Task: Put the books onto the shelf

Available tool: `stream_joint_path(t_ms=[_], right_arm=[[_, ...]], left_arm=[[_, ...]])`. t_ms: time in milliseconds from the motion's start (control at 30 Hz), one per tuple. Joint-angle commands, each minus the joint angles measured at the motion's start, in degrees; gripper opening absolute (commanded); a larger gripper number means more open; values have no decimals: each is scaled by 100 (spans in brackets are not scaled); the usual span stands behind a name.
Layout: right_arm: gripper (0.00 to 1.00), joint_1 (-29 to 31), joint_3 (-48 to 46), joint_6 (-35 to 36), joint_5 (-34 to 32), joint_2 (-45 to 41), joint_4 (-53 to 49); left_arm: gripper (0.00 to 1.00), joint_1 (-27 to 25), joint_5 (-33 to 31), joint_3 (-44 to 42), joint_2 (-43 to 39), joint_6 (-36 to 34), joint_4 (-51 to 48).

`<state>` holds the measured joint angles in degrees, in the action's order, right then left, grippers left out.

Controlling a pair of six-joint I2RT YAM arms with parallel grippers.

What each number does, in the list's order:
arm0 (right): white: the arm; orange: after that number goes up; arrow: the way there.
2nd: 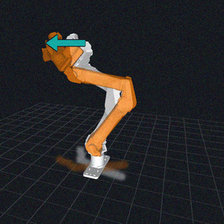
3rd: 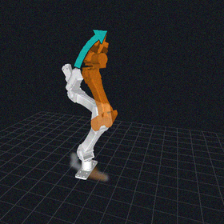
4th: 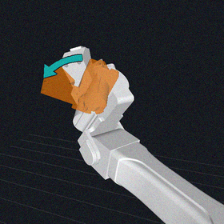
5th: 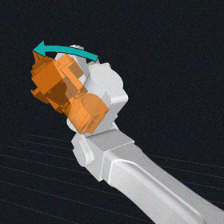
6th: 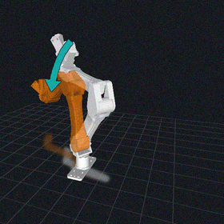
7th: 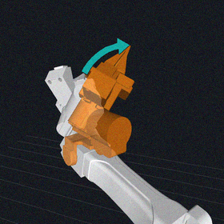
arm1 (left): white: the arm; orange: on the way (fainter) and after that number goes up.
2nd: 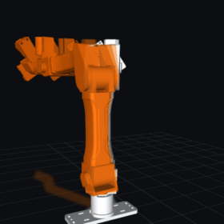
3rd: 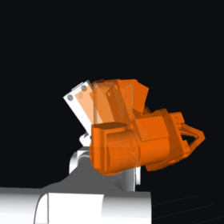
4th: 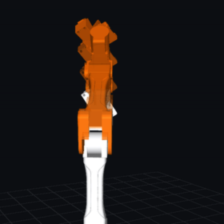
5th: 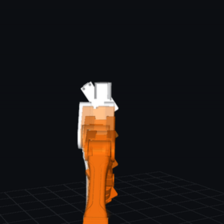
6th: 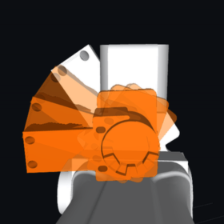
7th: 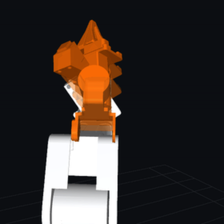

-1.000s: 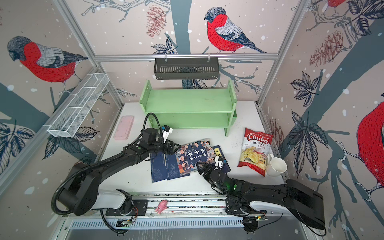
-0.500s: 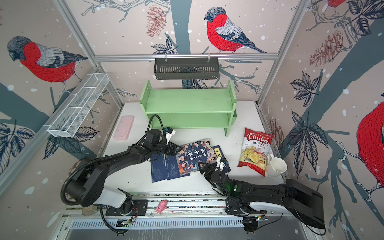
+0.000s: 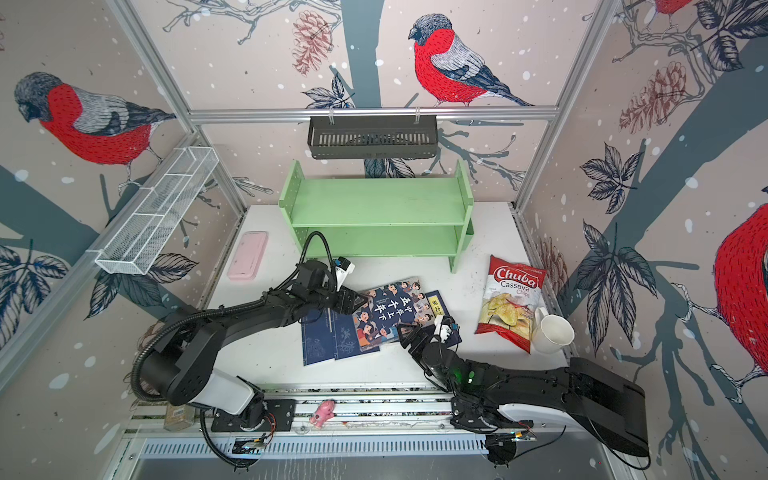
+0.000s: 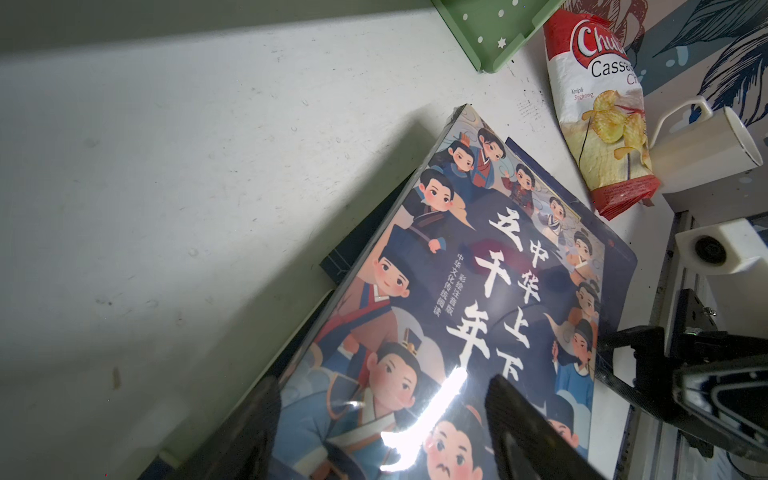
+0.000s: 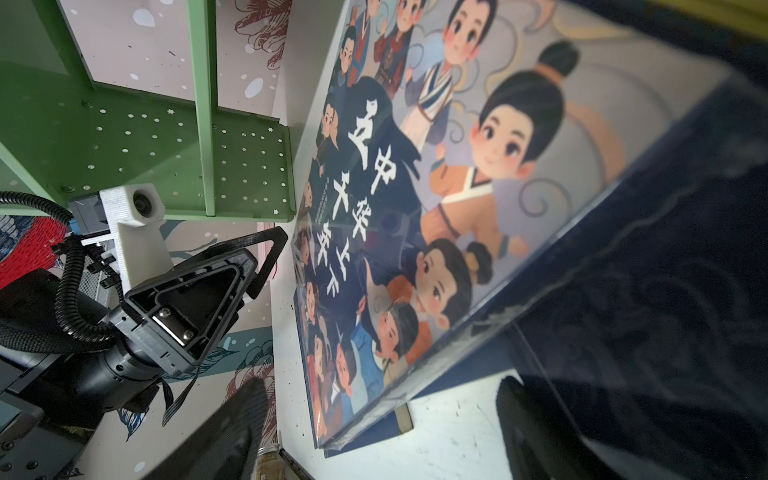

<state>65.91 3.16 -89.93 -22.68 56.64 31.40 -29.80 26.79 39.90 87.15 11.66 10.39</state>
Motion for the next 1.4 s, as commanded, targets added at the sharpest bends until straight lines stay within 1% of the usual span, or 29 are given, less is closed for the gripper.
stream_joint_path(t_ms=[0,200,400,567,633,667,833,933,1000,1067,1133,1233,1367], right_arm=[[87,-16,70,103,-101,69,232],[87,-47,103,134,-64,346,495],[87,-122,255,194,64,814,779],[85,-131,399,194,120,1319,1063],[83,-115,396,191,114,1489,1358],[82,-114,396,178,125,1708,1477],[73,-53,433,167,79,2342,2213],[67,30,523,148,-22,2608,2405],[57,83,569,126,-119,2702,2431],[50,172,539,36,-342,2672,2394],[41,267,448,-72,-580,2527,2272],[39,335,362,-66,-725,2224,1996],[34,335,399,193,-624,1825,1569]], left_arm=[[79,-21,-15,35,25,-115,174],[77,-26,29,27,82,-132,148],[77,-25,146,9,82,-189,111],[77,-26,271,-9,130,-225,89],[76,-22,348,-17,172,-246,62],[76,-25,379,-24,194,-261,51],[75,-26,500,-35,292,-322,-10],[75,-23,580,-41,294,-353,-29],[75,-21,615,-61,261,-384,-29],[75,-24,643,-79,208,-406,-26],[75,-25,670,-88,140,-424,-50],[75,-23,767,-88,-2,-460,-96],[75,-26,835,-43,-192,-437,-211]])
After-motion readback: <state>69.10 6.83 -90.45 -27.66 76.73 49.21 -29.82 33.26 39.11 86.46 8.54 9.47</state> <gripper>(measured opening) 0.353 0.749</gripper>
